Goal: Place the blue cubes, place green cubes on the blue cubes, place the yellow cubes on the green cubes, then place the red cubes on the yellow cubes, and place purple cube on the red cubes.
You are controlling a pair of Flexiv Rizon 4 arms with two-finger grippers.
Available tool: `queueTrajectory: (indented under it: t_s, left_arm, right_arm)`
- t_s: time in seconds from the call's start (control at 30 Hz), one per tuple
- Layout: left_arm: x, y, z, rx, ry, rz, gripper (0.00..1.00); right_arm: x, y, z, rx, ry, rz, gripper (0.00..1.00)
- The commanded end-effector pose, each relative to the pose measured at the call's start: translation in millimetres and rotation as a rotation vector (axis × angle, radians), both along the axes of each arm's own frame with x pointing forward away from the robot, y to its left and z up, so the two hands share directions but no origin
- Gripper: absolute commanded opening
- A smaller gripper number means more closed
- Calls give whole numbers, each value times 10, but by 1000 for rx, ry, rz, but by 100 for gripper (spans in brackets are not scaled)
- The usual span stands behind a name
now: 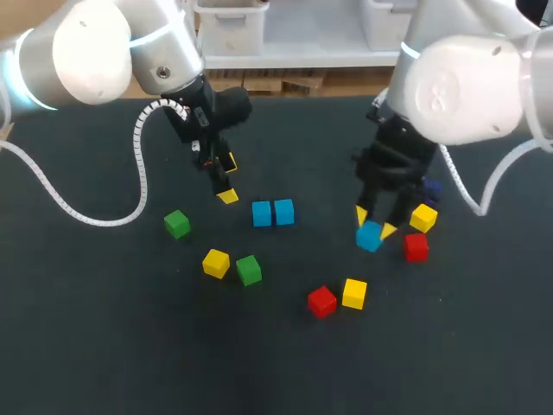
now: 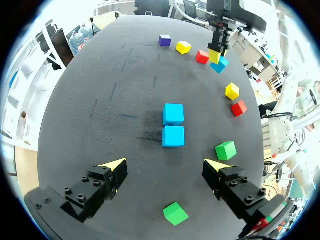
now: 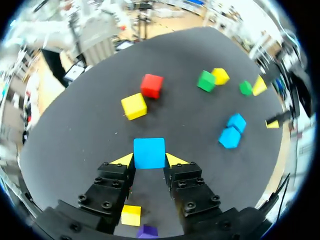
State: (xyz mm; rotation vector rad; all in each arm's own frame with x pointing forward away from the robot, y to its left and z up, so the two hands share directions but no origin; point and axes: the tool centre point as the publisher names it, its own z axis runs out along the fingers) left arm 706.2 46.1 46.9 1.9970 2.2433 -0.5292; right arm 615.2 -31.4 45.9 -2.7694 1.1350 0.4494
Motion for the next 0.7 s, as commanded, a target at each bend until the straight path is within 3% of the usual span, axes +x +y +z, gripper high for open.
queueTrajectory:
  t_s: [0.03, 0.37, 0.53, 0.7]
  left_arm:
    - [-8, 9, -2, -2, -3, -1, 100]
    - [-8, 9, -2, -2, -3, -1, 100]
    - [-8, 9, -2, -2, -3, -1, 100]
    - [-8, 9, -2, -2, -3, -1, 100]
  right_arm:
    - [66, 124, 64, -84, 5, -297, 0]
    - [295, 328, 17, -135, -15, -576, 0]
    - [393, 376, -50, -92, 16, -721, 0]
    - [445, 454, -98, -61, 11, -781, 0]
